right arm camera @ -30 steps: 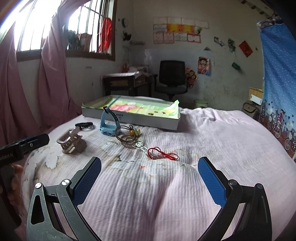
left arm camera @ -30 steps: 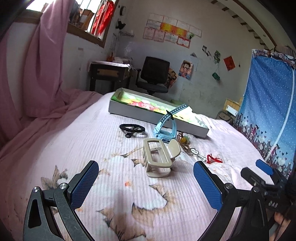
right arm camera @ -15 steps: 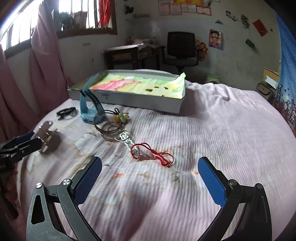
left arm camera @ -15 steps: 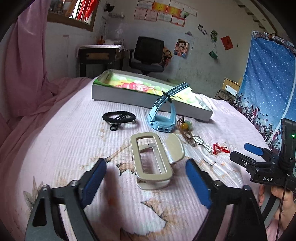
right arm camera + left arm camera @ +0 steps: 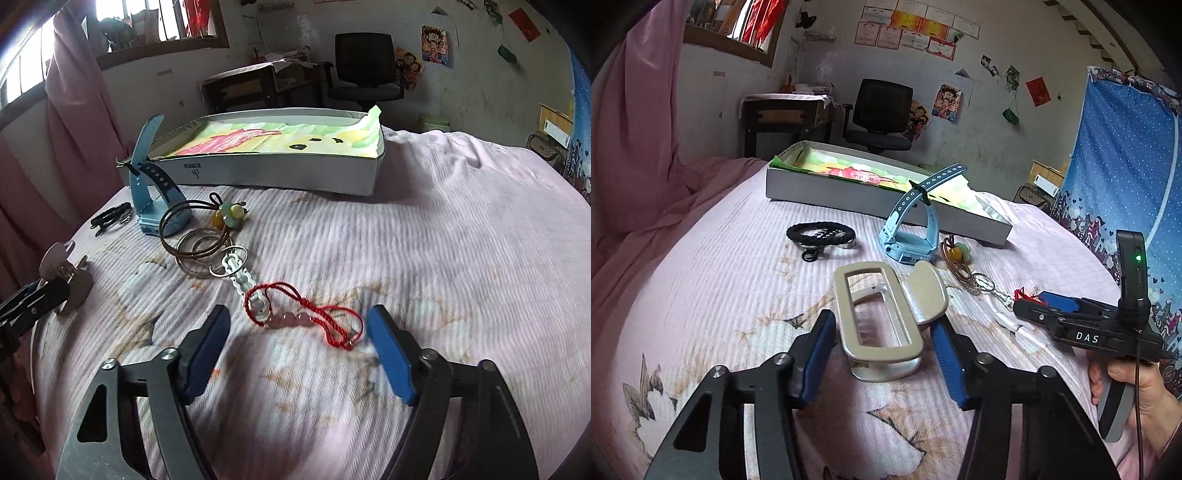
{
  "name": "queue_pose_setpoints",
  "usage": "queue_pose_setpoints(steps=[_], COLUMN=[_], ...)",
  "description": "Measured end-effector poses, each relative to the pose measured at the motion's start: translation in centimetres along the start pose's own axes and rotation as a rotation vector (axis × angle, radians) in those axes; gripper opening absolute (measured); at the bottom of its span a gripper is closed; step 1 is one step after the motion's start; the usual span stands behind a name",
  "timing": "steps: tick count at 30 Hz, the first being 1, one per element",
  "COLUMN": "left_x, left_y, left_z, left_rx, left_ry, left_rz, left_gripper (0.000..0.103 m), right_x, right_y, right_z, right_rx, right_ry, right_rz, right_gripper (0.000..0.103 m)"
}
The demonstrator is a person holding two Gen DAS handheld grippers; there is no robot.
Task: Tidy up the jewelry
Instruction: 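Grasp the red beaded bracelet with right tool while left grasps the claw clip, then release the red bracelet in the box with right tool while left releases the clip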
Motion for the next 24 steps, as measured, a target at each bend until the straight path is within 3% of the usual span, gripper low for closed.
queue_pose_setpoints(steps=[3, 9, 11, 14, 24], left_x=[-0.2, 0.0, 0.1, 0.2, 0.8], left_y=[-0.1, -0.1, -0.2, -0.4, -0.7], left_z=[0.2, 0.4, 0.4, 0.4, 0.5], left_rx=[0.008, 0.02, 0.023, 0.023, 0.023], left_ry=[-0.005, -0.016, -0.018, -0.017, -0.029], left_rz=[-0.001, -0.01, -0.013, -0.019, -0.037], left_gripper=[0.048, 0.047, 0.047, 0.047, 0.047], right_x=[-0.3, -0.4, -0.4, -0.2, 1.2], right_y=[0.0, -0.3, -0.4, -0.6, -1.6], right_z=[0.0, 0.8, 1.0, 1.3, 1.9], right_rx=[0.009, 0.041, 0.051, 0.048, 0.011], right_ry=[0.004, 0.013, 0.013, 0.017, 0.034], right_rz=[0.008, 0.027, 0.034, 0.037, 0.007], right_gripper=[0.06, 0.033, 0.02, 0.011, 0.007])
Point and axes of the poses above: each gripper's, at about its wrist camera, not at the fingertips, and x roughly against the way its jaws point, z to its left, y to its top, the point moved 1 cm from there along -x, roughly the way its jaws point, and after that the axes turned 11 degrees about y, right-handed, at the moved point
